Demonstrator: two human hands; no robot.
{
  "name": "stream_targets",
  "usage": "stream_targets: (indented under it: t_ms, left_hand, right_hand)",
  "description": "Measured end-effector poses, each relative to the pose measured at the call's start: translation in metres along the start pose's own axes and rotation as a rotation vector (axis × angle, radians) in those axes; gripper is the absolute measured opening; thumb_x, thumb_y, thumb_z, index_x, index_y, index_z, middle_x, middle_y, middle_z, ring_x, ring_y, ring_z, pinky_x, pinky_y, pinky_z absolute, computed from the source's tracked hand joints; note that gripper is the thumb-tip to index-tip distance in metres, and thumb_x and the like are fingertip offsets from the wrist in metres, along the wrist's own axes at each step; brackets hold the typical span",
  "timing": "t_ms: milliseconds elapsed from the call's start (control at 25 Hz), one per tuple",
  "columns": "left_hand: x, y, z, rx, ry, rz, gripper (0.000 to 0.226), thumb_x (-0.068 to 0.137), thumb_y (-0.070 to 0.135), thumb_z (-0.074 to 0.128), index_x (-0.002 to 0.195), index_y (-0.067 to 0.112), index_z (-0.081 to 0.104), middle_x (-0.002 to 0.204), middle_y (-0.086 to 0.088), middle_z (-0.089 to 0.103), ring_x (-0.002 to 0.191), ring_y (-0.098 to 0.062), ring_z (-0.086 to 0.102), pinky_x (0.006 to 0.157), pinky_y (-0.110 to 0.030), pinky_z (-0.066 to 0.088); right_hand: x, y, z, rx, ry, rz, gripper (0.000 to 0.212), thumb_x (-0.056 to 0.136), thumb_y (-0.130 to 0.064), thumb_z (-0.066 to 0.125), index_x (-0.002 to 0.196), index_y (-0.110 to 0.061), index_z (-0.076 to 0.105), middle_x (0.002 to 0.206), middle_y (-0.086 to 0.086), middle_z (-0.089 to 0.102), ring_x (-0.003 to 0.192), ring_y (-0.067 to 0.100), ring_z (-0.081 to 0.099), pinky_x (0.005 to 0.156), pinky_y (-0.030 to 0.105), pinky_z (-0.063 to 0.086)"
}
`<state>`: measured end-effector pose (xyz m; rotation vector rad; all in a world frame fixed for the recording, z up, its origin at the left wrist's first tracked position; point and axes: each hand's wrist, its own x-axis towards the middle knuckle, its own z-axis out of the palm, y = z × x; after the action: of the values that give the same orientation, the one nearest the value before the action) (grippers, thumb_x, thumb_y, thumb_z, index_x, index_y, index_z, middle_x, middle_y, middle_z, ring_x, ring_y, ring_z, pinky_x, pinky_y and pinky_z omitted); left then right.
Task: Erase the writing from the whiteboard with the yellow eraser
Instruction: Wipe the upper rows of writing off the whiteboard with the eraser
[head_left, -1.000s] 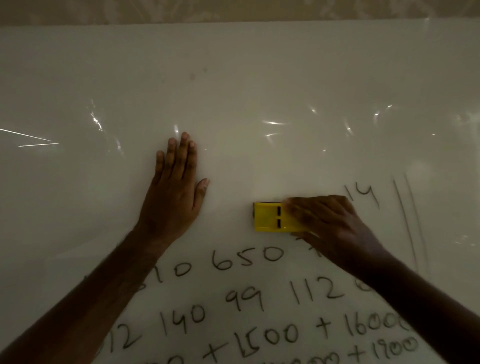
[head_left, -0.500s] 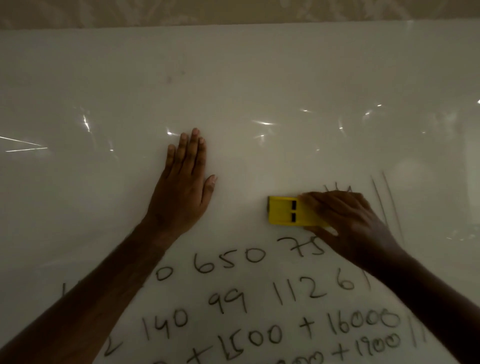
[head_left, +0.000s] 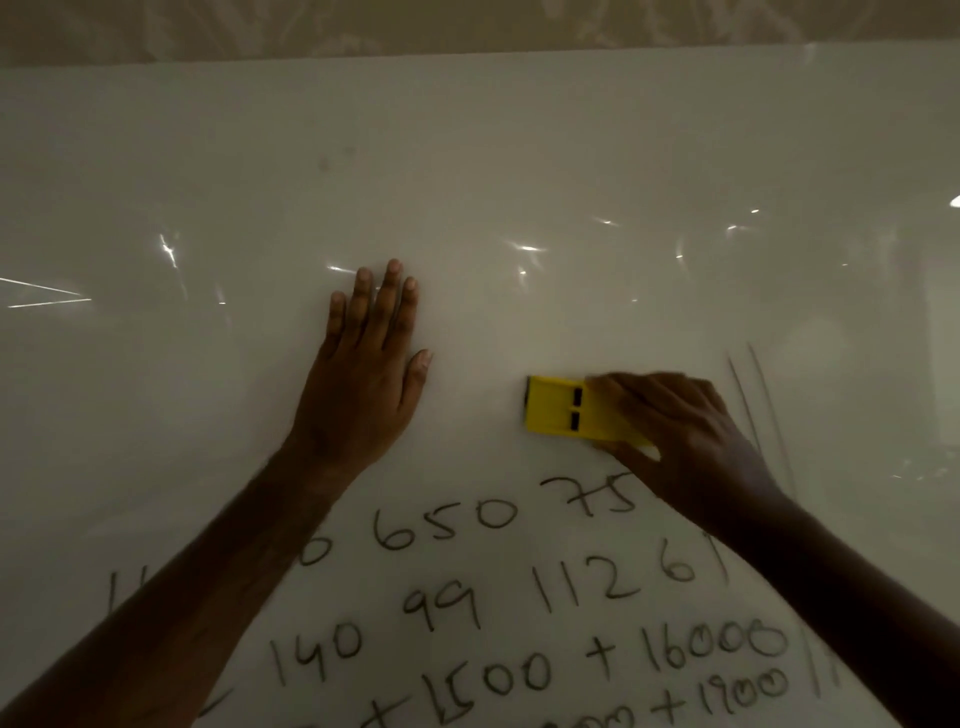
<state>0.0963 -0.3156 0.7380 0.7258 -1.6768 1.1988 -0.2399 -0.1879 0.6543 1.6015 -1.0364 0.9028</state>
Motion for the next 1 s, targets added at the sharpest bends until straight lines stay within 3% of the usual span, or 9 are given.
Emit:
stream_targets:
  t_ms: [120, 360, 560, 640, 880, 1000]
  left_hand:
    - [0.000, 0.005, 0.001, 0.008, 0.006, -0.009, 0.072, 0.114, 0.041, 0.032, 0.171, 0.001, 0.014, 0.180, -0.021, 0.010, 0.167, -0.041, 0.010, 0.136, -0.052, 0.007]
    - [0.006, 0.019, 0.008, -0.007, 0.016, -0.030, 0.072, 0.114, 0.041, 0.033, 0.171, 0.000, 0.016, 0.180, -0.023, 0.010, 0.167, -0.042, 0.009, 0.136, -0.055, 0.009]
    - [0.005, 0.022, 0.007, -0.025, 0.020, -0.044, 0.072, 0.114, 0.040, 0.032, 0.170, -0.002, 0.017, 0.179, -0.024, 0.010, 0.167, -0.042, 0.009, 0.136, -0.057, 0.011]
    - [0.005, 0.025, 0.007, -0.025, 0.022, -0.045, 0.071, 0.114, 0.039, 0.032, 0.170, -0.003, 0.017, 0.179, -0.025, 0.010, 0.167, -0.042, 0.010, 0.136, -0.057, 0.011]
    - [0.001, 0.049, 0.011, -0.051, -0.004, -0.051, 0.072, 0.113, 0.037, 0.029, 0.170, -0.004, 0.014, 0.179, -0.025, 0.007, 0.167, -0.043, 0.007, 0.136, -0.057, 0.007]
    - [-0.003, 0.060, 0.014, -0.051, -0.008, -0.036, 0.071, 0.113, 0.036, 0.029, 0.170, -0.004, 0.015, 0.179, -0.024, 0.009, 0.167, -0.043, 0.007, 0.136, -0.057, 0.008]
  right_hand:
    - [-0.020, 0.026, -0.012, -0.038, 0.032, 0.030, 0.062, 0.098, -0.051, 0.054, 0.150, -0.018, 0.054, 0.140, 0.004, 0.060, 0.121, 0.033, 0.059, 0.098, 0.047, 0.046]
    - [0.033, 0.044, -0.019, 0.022, 0.125, 0.273, 0.064, 0.092, -0.043, 0.072, 0.149, -0.020, 0.056, 0.140, 0.005, 0.062, 0.122, 0.032, 0.056, 0.098, 0.048, 0.047]
    - [-0.020, 0.030, -0.008, 0.012, 0.067, 0.034, 0.058, 0.101, -0.049, 0.056, 0.151, -0.018, 0.054, 0.141, 0.003, 0.060, 0.123, 0.030, 0.058, 0.101, 0.043, 0.046]
    - [-0.042, 0.047, -0.016, -0.018, 0.063, 0.053, 0.060, 0.103, -0.054, 0.050, 0.149, -0.017, 0.055, 0.140, 0.003, 0.060, 0.122, 0.031, 0.058, 0.100, 0.042, 0.045]
    - [-0.009, 0.084, -0.033, -0.004, 0.077, 0.327, 0.068, 0.091, -0.037, 0.076, 0.152, -0.021, 0.051, 0.142, 0.006, 0.059, 0.124, 0.033, 0.053, 0.099, 0.051, 0.048]
    - [-0.006, 0.069, -0.024, 0.035, 0.113, 0.320, 0.068, 0.090, -0.031, 0.081, 0.151, -0.020, 0.054, 0.142, 0.005, 0.060, 0.126, 0.029, 0.053, 0.103, 0.047, 0.045]
